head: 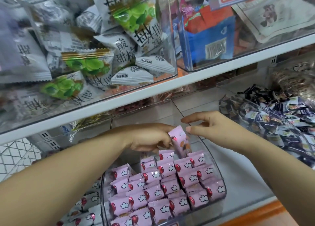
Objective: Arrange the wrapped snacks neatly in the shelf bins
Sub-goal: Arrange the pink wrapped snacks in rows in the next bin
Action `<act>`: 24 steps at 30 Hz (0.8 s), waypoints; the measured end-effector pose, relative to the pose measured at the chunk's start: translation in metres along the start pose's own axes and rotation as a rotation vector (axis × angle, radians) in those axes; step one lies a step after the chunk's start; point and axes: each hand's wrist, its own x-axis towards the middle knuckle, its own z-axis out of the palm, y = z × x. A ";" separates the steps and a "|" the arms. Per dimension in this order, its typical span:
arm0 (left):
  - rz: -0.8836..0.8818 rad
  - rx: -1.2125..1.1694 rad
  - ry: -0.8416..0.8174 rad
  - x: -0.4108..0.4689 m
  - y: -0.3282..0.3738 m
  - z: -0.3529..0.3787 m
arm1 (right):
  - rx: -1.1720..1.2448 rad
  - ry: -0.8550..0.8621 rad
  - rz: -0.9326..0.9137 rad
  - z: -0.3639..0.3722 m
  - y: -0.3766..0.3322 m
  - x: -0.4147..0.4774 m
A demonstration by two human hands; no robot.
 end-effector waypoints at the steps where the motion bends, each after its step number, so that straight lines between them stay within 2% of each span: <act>1: -0.026 -0.007 -0.023 0.000 -0.001 0.002 | 0.000 0.001 -0.002 0.000 0.000 0.000; 6: -0.083 -0.133 -0.140 -0.004 -0.001 0.010 | -0.002 -0.001 0.000 0.000 0.000 0.000; 12: -0.085 0.219 -0.114 -0.012 0.001 0.009 | 0.003 -0.008 -0.004 -0.001 0.000 0.000; 17: -0.087 0.293 -0.101 -0.013 0.006 0.018 | 0.008 -0.002 -0.008 0.000 0.001 0.001; 24: -0.078 0.429 0.071 -0.012 0.014 0.021 | 0.020 0.010 0.002 0.001 0.000 0.000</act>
